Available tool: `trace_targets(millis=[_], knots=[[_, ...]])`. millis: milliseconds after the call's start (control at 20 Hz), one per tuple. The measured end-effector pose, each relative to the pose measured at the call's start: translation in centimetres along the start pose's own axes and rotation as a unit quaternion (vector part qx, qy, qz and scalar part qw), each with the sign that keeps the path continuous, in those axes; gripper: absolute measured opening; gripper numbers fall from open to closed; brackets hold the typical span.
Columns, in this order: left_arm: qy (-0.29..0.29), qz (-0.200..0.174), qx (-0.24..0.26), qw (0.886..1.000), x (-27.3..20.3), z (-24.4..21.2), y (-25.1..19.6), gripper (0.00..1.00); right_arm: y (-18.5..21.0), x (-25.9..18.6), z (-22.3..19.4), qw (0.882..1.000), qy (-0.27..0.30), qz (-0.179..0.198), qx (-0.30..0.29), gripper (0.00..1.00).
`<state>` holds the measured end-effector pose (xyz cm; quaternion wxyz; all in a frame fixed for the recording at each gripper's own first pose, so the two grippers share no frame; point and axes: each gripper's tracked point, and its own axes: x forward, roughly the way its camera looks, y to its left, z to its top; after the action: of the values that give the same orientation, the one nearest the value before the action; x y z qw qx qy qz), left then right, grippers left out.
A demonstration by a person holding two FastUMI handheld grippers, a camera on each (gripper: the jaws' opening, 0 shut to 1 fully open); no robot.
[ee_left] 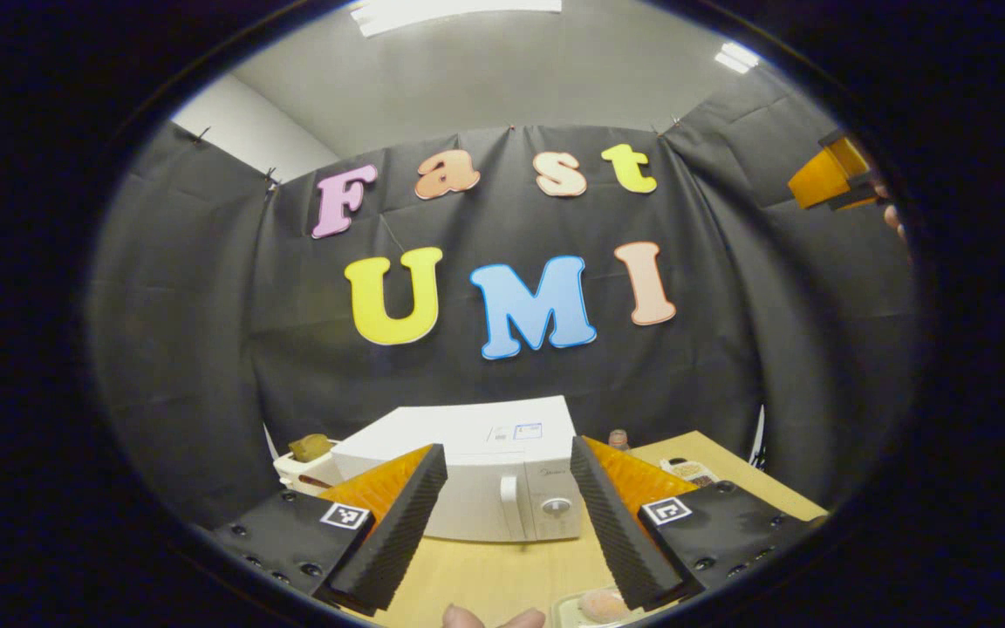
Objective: Open the microwave oven with the left hand, put the food in, and close the microwave oven.
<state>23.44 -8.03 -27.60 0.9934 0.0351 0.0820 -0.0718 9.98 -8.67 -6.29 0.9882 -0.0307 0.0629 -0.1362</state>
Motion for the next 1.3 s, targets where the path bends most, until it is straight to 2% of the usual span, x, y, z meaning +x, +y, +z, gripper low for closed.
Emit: trace_targets(millis=[100,150,250,500,650,700,750,900,1050,1250,1300], knots=[[0.015,-0.007,-0.005,1.0,2.5,-3.7,0.0,0.95,-0.3,0.5,-0.3,1.0,0.012,-0.024,-0.006,0.96],[0.026,-0.015,-0.012,0.999,3.8,-5.6,-0.4,1.0,-0.3,0.8,-0.6,0.999,0.019,-0.033,-0.007,0.96],[0.037,-0.031,-0.022,0.999,6.2,-8.6,-1.0,0.98,-0.3,1.1,-1.4,0.998,0.031,-0.046,-0.009,0.97],[0.058,-0.044,-0.061,0.996,11.0,-14.0,-1.3,1.0,-0.4,2.5,-3.8,0.995,0.063,-0.073,-0.038,0.96],[0.073,-0.038,-0.069,0.994,13.6,-16.8,-0.7,0.99,0.4,3.1,-4.6,0.994,0.075,-0.074,-0.038,0.96],[0.077,-0.043,-0.074,0.993,14.3,-17.8,-0.8,0.95,0.2,3.3,-4.9,0.993,0.077,-0.076,-0.042,0.96],[0.086,-0.05,-0.077,0.992,15.0,-18.8,-1.1,0.96,0.2,3.4,-5.1,0.993,0.081,-0.077,-0.046,0.96],[0.103,-0.064,-0.088,0.989,16.8,-21.1,-1.6,0.9,0.3,3.7,-5.5,0.991,0.088,-0.082,-0.052,0.97],[0.11,-0.071,-0.096,0.987,17.9,-22.5,-1.8,0.88,0.2,4.0,-5.9,0.99,0.093,-0.084,-0.058,0.96],[0.1,-0.068,-0.085,0.989,19.5,-22.3,-1.9,0.7,0.7,4.2,-6.2,0.991,0.096,-0.081,-0.054,0.96],[0.106,-0.071,-0.086,0.988,19.8,-22.6,-2.1,0.56,0.7,4.1,-6.2,0.991,0.095,-0.081,-0.054,0.96]])
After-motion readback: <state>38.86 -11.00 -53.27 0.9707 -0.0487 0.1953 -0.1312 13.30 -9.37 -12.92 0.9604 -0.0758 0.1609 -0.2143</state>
